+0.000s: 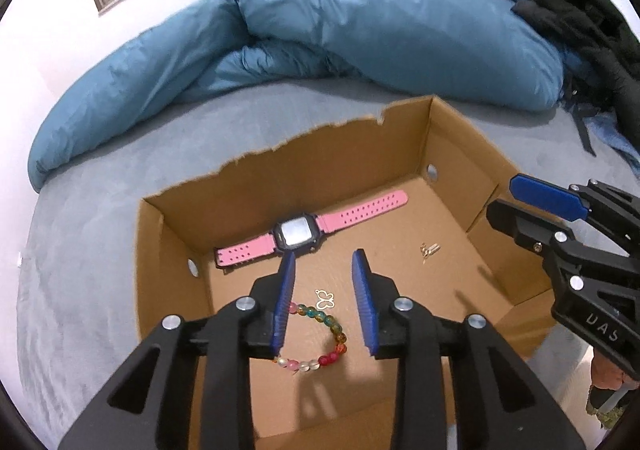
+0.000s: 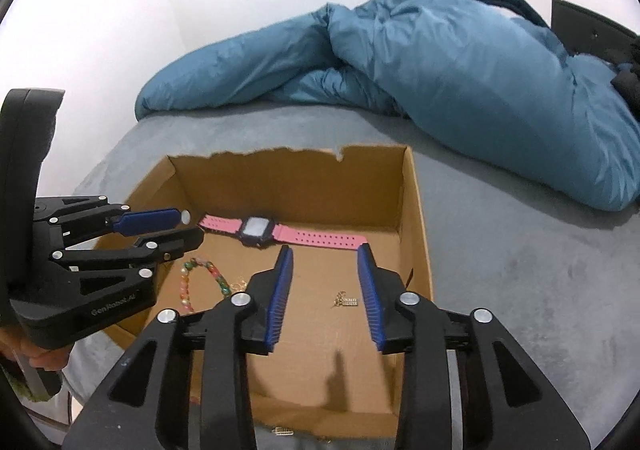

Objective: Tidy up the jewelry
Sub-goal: 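Lift both open tools out of the box back toward the remaining charms, then close the right tool on the gold butterfly charm while the left tool grasps the rectangular charm, then carry both charms over the box and open both tools to drop them inside, then withdraw both open tools from the box toward the orange bracelet and gold ring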

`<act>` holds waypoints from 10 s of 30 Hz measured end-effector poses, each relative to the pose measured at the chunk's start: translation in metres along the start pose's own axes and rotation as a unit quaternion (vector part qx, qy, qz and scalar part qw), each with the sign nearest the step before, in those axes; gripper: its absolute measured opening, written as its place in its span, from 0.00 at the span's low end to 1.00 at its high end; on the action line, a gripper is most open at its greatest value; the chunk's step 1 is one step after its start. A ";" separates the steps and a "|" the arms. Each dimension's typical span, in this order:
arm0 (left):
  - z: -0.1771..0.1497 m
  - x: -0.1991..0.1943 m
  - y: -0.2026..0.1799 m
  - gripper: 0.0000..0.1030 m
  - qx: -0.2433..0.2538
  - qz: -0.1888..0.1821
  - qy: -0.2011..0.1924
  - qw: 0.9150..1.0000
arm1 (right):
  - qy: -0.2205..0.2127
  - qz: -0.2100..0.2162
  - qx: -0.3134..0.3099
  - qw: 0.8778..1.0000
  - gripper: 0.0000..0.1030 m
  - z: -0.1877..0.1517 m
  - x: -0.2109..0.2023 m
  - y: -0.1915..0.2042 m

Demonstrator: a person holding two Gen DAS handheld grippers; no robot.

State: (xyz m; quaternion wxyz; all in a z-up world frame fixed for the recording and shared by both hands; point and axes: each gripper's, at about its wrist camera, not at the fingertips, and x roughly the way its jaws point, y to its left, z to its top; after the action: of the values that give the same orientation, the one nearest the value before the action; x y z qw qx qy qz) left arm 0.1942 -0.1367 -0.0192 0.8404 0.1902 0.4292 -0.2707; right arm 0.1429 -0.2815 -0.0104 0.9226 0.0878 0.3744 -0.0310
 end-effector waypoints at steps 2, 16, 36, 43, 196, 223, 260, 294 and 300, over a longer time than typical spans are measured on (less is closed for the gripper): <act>-0.002 -0.014 0.003 0.30 -0.004 -0.002 -0.016 1.000 | -0.011 0.000 0.000 1.000 0.39 0.001 -0.009 0.000; -0.047 -0.092 0.026 0.35 -0.024 0.003 -0.072 0.997 | -0.062 0.012 -0.023 0.998 0.52 0.000 -0.063 0.017; -0.116 -0.128 0.024 0.37 -0.033 -0.012 -0.082 0.996 | -0.059 0.045 -0.061 0.995 0.56 -0.039 -0.094 0.054; -0.127 -0.122 0.018 0.37 -0.032 -0.012 -0.070 0.997 | -0.046 0.053 -0.071 0.995 0.56 -0.056 -0.091 0.061; -0.120 -0.071 -0.088 0.06 0.134 -0.119 -0.097 0.979 | 0.008 0.038 -0.044 0.998 0.11 -0.136 -0.073 -0.024; 0.021 -0.009 0.020 0.06 -0.041 -0.148 0.015 0.988 | 0.096 0.105 -0.126 0.982 0.11 0.028 0.012 -0.001; 0.025 0.082 0.030 0.15 -0.152 -0.171 0.150 0.962 | 0.184 0.122 -0.082 0.972 0.22 0.028 0.085 -0.012; -0.119 -0.155 0.047 0.71 -0.130 -0.080 -0.087 0.984 | -0.036 0.038 -0.044 0.998 0.68 -0.058 -0.114 0.024; -0.152 -0.161 0.043 0.73 -0.127 -0.047 -0.093 0.986 | -0.030 0.031 -0.047 0.998 0.68 -0.085 -0.126 0.013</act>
State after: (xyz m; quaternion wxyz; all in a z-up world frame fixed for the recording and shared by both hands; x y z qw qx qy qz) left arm 0.0484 0.0273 0.0328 0.8804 0.0356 0.3887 -0.2694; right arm -0.0041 -0.2541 0.0198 0.9370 0.0549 0.3448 0.0127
